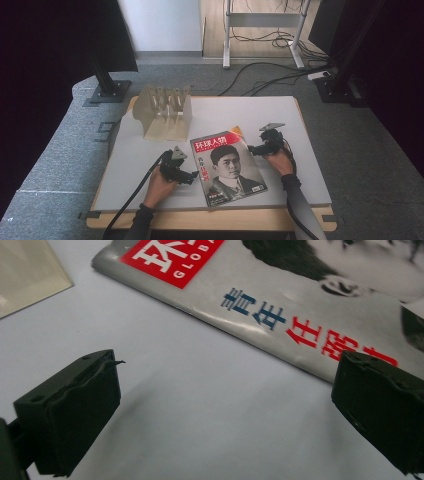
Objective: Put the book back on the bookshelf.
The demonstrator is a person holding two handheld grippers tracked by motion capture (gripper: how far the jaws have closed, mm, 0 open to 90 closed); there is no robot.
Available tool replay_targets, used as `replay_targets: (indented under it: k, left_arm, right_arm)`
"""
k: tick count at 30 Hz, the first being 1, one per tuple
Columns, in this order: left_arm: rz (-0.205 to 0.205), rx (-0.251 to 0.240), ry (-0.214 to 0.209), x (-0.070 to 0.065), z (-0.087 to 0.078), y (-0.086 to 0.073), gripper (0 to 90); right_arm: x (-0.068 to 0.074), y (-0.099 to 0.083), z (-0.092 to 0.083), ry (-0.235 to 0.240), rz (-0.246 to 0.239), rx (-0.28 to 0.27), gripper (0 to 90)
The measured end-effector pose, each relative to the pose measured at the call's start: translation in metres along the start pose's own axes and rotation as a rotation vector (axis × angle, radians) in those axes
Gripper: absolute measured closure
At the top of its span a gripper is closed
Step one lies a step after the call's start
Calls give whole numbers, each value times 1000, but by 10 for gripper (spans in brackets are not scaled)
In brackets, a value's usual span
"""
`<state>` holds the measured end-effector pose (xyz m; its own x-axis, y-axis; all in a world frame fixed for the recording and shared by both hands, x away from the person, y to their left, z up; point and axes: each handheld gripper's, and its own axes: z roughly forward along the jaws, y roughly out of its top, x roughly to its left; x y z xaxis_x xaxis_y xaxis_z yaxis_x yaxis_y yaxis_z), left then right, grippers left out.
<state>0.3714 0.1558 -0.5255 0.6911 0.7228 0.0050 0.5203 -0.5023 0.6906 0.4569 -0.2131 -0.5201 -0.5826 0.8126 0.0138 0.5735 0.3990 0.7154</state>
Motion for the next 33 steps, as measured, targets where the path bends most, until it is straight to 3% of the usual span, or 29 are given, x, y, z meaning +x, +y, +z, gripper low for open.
replay_targets:
  k: [2, 6, 15, 20, 22, 27, 33]
  left_arm:
    - [2, 44, 12, 0, 5, 2, 0]
    - [-5, 48, 13, 0, 7, 4, 0]
    - [-19, 51, 13, 0, 9, 5, 0]
    - [-24, 50, 17, 0, 9, 5, 0]
    - [-25, 50, 17, 0, 9, 6, 0]
    - [-26, 51, 17, 0, 10, 6, 0]
    - [-27, 51, 16, 0, 10, 6, 0]
  right_arm:
    - [6, 1, -3, 35, -8, -8, 35]
    - [19, 4, -5, 87, -46, -2, 79]
    - [32, 11, 17, 140, -41, 26, 128]
    - [35, 14, 23, 145, -2, 18, 157]
    - [34, 14, 21, 172, 19, 14, 239]
    - [31, 11, 14, 189, 66, 29, 308]
    - [25, 2, 0, 256, 121, 26, 375]
